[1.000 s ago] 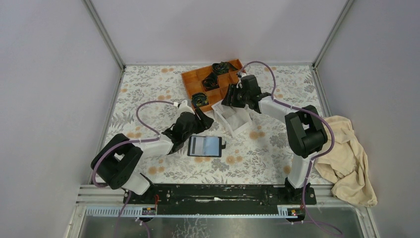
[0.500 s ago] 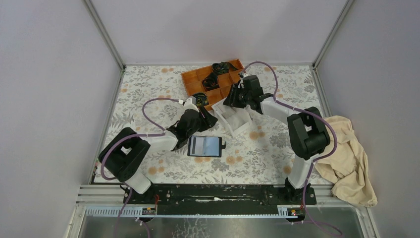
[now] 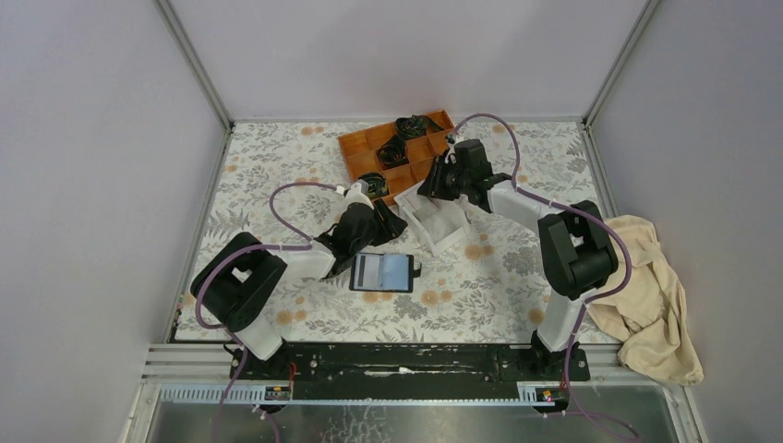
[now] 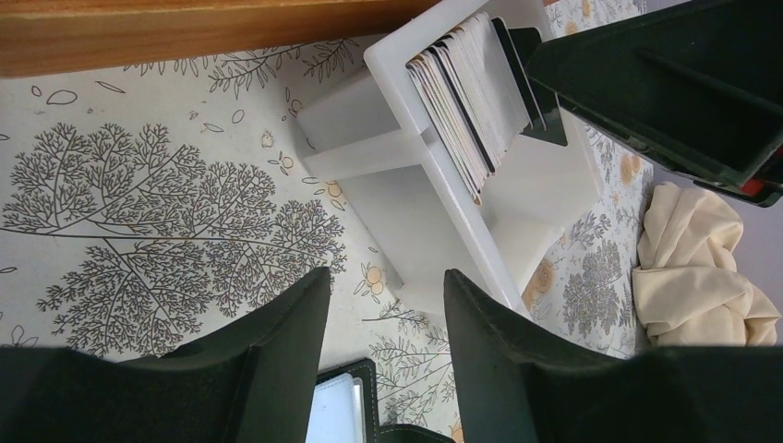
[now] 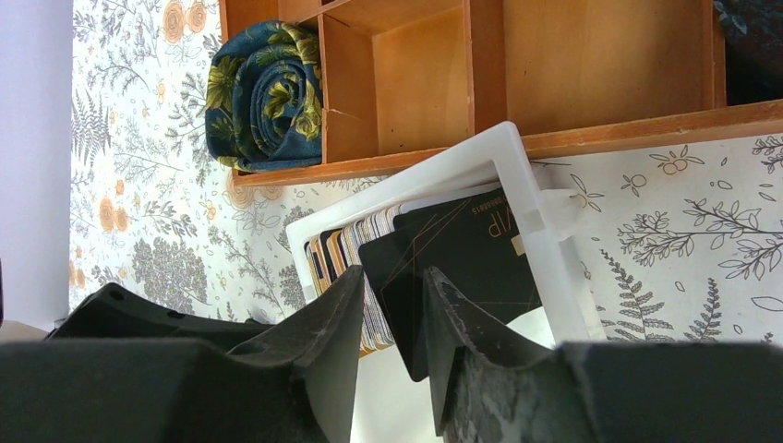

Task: Put the credit cards into the card holder
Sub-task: Pick up the credit card from the storage box.

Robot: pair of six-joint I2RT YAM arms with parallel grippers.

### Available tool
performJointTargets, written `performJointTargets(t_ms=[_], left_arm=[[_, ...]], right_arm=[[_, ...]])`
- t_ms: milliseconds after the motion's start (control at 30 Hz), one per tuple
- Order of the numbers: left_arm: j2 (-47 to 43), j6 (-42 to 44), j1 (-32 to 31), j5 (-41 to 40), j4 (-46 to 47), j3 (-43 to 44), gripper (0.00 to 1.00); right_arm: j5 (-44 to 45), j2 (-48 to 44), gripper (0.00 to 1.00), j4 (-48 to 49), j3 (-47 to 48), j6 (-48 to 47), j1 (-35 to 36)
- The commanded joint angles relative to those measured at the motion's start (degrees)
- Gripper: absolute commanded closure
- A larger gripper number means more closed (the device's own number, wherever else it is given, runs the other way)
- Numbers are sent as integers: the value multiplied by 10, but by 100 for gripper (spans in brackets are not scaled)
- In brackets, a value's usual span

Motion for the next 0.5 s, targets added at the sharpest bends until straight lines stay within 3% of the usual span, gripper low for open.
performJointTargets(t_ms=[0,467], left_arm=[[5,0,3,7,34,15,45],[6,-3,3,11,36,15,45]], right_arm=[[-8,-38,65,1,0,0,1],[42,-46,84,-44,16,-36,16]])
